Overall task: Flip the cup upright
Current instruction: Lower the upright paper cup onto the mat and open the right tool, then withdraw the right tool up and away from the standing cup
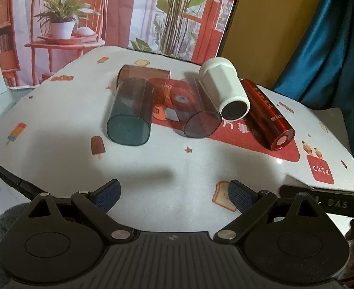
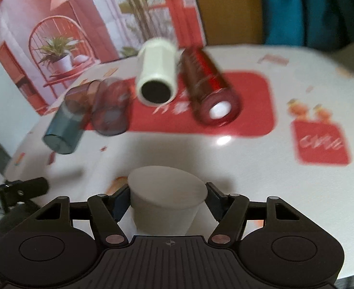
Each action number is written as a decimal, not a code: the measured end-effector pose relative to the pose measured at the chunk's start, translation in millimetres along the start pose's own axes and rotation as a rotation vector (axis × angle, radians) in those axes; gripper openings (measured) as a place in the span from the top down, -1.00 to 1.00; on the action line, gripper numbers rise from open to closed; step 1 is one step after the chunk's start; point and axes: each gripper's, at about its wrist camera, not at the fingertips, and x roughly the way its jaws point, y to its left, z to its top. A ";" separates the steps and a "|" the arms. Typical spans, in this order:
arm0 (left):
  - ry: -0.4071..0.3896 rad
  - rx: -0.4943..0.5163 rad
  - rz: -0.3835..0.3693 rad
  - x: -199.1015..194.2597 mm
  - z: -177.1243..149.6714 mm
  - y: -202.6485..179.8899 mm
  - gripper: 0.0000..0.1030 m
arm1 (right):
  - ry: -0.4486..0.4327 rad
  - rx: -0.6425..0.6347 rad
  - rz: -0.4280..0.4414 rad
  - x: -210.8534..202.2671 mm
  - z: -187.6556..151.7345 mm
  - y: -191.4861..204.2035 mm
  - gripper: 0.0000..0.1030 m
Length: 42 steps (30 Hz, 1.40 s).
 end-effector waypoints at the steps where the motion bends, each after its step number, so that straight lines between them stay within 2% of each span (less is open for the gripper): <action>1: 0.006 0.001 -0.003 1.1 -0.4 -1.0 -0.88 | -0.016 -0.015 -0.035 -1.1 -0.2 -1.7 -0.19; 8: 0.011 0.021 -0.002 0.8 -2.8 -4.5 -0.88 | -0.149 -0.184 -0.248 4.0 -4.3 -0.7 -0.18; 15: 0.017 0.009 0.007 -0.1 -3.1 -2.4 -0.88 | -0.169 -0.243 -0.334 12.2 -11.6 -5.3 -0.18; 20: 0.021 0.019 0.008 0.2 -3.9 -4.7 -0.88 | -0.162 -0.215 -0.336 8.9 -14.4 -8.9 -0.22; 21: 0.022 0.018 0.010 0.3 -3.9 -4.5 -0.88 | -0.159 -0.203 -0.335 7.7 -13.8 -9.9 -0.35; 22: 0.024 0.017 0.012 0.3 -3.6 -4.4 -0.88 | -0.157 -0.189 -0.322 5.7 -13.0 -11.1 -0.58; 25: 0.020 0.022 0.012 -1.7 -3.3 -5.8 -0.88 | -0.152 -0.141 -0.266 -4.2 -10.9 -14.1 -0.82; 27: 0.008 0.036 0.011 -4.9 -3.4 -8.5 -0.88 | -0.130 -0.097 -0.225 -11.6 -8.1 -18.0 -0.89; 29: -0.007 0.057 0.013 -9.4 -2.9 -12.3 -0.89 | -0.105 -0.032 -0.165 -22.6 -4.8 -25.3 -0.91; 31: -0.025 0.080 0.016 -15.7 -2.0 -16.5 -0.89 | -0.097 0.011 -0.155 -34.7 -3.0 -30.0 -0.99; 33: -0.039 0.100 0.023 -21.7 1.6 -20.3 -0.89 | -0.091 0.030 -0.160 -48.4 -1.2 -32.7 -0.99; 37: -0.063 0.131 0.045 -36.9 12.8 -27.5 -0.90 | -0.083 0.035 -0.148 -75.4 -2.5 -31.6 -0.99; 42: -0.089 0.178 0.024 -70.5 18.4 -34.8 -1.00 | -0.105 0.005 -0.135 -113.6 -9.6 -12.0 -0.99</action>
